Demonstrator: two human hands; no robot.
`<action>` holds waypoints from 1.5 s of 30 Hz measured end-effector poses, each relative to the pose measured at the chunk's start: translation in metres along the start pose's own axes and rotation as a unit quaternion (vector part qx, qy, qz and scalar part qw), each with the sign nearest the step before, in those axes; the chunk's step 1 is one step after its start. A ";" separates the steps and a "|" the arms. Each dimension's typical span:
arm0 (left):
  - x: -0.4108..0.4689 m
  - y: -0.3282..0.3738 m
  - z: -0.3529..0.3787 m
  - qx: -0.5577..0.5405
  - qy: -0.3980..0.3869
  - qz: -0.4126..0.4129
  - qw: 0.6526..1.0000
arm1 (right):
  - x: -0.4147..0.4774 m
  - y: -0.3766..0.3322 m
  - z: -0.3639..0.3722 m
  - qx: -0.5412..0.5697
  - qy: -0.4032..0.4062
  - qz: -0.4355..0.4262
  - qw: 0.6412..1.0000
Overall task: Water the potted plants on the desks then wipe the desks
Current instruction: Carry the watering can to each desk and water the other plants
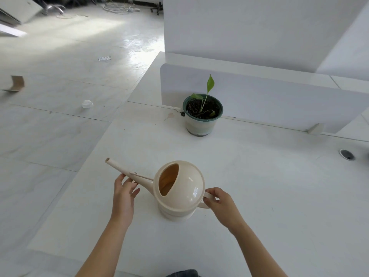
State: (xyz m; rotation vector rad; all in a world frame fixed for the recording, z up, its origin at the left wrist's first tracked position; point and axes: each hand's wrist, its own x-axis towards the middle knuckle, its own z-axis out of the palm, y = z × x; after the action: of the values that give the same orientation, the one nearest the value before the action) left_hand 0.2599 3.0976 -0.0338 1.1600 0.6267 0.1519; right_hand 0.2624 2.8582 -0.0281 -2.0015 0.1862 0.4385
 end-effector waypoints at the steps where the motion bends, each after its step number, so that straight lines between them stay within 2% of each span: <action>1: 0.000 0.000 -0.001 0.003 0.001 -0.002 1.000 | 0.000 0.000 0.000 -0.001 -0.002 -0.001 1.000; 6: -0.008 0.006 0.001 0.083 0.027 0.007 0.996 | 0.000 0.000 -0.007 0.008 -0.025 -0.003 1.000; 10: -0.023 0.022 0.002 0.131 0.060 0.073 0.987 | 0.004 -0.010 -0.027 0.029 -0.018 -0.038 0.999; 13: -0.024 0.036 0.009 0.135 0.042 0.112 0.984 | 0.015 -0.019 -0.045 0.064 0.017 -0.048 0.997; 19: 0.008 0.052 0.058 0.143 -0.015 0.126 0.982 | 0.050 -0.039 -0.061 0.095 0.050 -0.055 0.993; 26: 0.071 0.061 0.138 0.124 -0.064 0.116 0.983 | 0.116 -0.067 -0.073 0.157 0.108 -0.052 0.980; 31: 0.137 0.050 0.189 0.105 -0.070 0.061 0.990 | 0.170 -0.084 -0.074 0.210 0.159 -0.038 0.964; 34: 0.170 0.035 0.208 0.115 -0.086 0.032 0.989 | 0.197 -0.087 -0.069 0.238 0.150 -0.033 0.959; 37: 0.193 0.025 0.221 0.099 -0.104 0.008 0.990 | 0.216 -0.085 -0.057 0.246 0.132 -0.066 0.958; 40: 0.205 0.015 0.228 0.105 -0.151 -0.010 0.983 | 0.227 -0.079 -0.049 0.248 0.143 -0.077 0.955; 45: 0.190 0.012 0.236 0.098 -0.163 0.042 0.981 | 0.233 -0.082 -0.046 0.262 0.164 -0.074 0.948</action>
State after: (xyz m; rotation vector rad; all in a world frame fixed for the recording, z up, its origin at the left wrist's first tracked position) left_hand 0.5439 2.9923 -0.0367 1.3669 0.3059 -0.0310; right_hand 0.5135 2.8685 -0.0315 -1.5337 0.3208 -0.0493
